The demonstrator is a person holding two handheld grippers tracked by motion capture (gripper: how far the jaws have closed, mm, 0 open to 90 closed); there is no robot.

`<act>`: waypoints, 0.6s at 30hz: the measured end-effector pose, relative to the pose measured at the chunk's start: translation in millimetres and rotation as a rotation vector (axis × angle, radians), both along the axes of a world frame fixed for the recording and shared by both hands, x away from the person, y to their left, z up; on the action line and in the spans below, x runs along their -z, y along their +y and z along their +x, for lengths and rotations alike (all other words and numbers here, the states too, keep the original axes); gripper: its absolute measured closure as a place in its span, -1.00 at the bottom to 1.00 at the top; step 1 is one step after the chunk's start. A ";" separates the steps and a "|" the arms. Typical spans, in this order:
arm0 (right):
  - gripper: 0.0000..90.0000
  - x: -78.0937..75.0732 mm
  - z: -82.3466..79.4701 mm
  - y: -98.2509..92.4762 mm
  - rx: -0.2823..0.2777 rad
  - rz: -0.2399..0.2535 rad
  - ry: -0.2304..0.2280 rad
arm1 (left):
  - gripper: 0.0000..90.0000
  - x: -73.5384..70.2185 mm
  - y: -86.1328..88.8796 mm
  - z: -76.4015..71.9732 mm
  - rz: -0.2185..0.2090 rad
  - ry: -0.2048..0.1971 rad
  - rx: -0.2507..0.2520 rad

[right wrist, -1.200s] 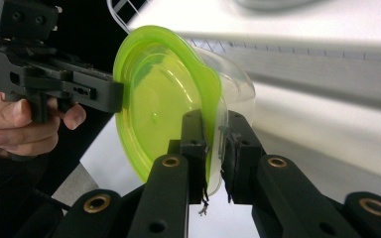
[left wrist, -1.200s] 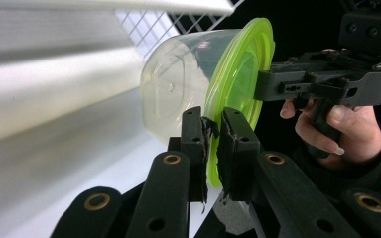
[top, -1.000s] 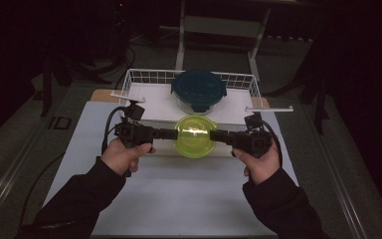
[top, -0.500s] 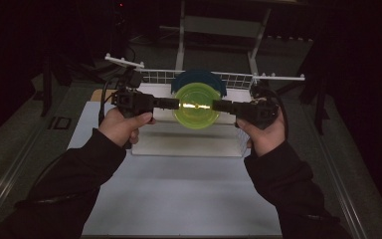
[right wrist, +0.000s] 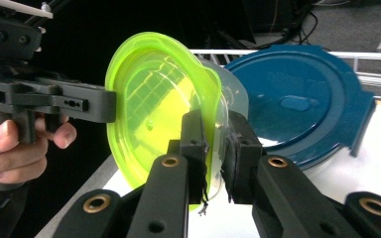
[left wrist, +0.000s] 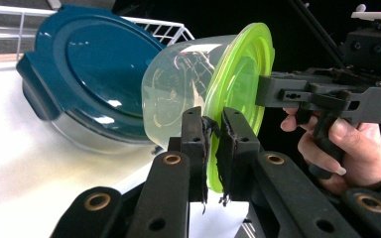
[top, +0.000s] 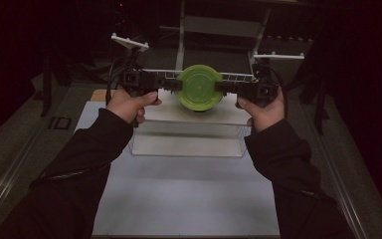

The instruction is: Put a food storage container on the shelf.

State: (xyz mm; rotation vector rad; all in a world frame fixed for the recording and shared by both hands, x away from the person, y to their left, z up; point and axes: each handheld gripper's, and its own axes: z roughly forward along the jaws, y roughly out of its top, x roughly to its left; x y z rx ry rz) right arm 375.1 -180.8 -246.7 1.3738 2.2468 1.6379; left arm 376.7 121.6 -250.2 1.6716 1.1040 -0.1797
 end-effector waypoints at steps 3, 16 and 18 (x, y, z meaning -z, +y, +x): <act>0.79 0.9 8.5 -1.4 0.015 0.005 0.013 | 0.81 0.4 -2.7 7.9 -0.003 0.005 -0.009; 0.78 2.9 32.8 -6.1 0.047 0.027 0.051 | 0.78 3.8 -6.4 36.0 -0.032 0.052 -0.021; 0.77 1.2 35.2 -5.1 0.060 0.024 0.067 | 0.75 4.1 -7.0 39.7 -0.035 0.055 -0.026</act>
